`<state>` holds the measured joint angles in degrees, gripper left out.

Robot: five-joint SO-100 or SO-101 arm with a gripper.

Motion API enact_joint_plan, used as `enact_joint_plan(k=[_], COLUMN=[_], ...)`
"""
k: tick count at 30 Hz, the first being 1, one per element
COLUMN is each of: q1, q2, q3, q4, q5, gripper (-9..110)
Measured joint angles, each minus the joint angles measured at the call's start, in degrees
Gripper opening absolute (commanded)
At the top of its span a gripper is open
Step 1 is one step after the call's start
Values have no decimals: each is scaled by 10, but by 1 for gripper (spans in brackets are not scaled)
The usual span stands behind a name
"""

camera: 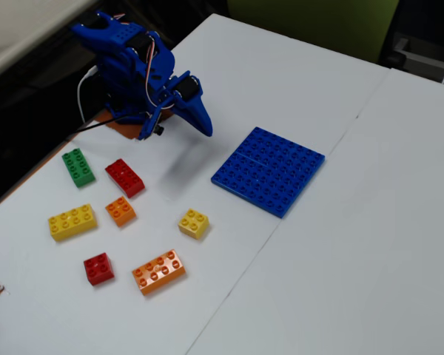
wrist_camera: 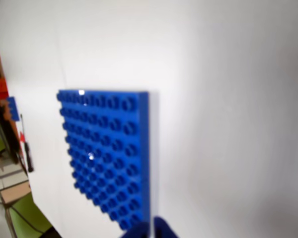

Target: Pick up the 2x4 orange block and go up the 8x8 blue block.

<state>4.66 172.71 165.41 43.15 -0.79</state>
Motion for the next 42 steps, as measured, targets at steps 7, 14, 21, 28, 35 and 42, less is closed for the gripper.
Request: enact_joint_plan(k=[7,14,21,28,35,42], q1=[57,149,243,305,350,390], q2=[-185,-392,-598,-790,-943,-1069], q3=[-226,-468,-684,-868,-1013,-1145], q4=[114,192,238,248,282,292], q5=[-23,-54,-62,-109,-159,-199], gripper=[0,0,0,0,0,0])
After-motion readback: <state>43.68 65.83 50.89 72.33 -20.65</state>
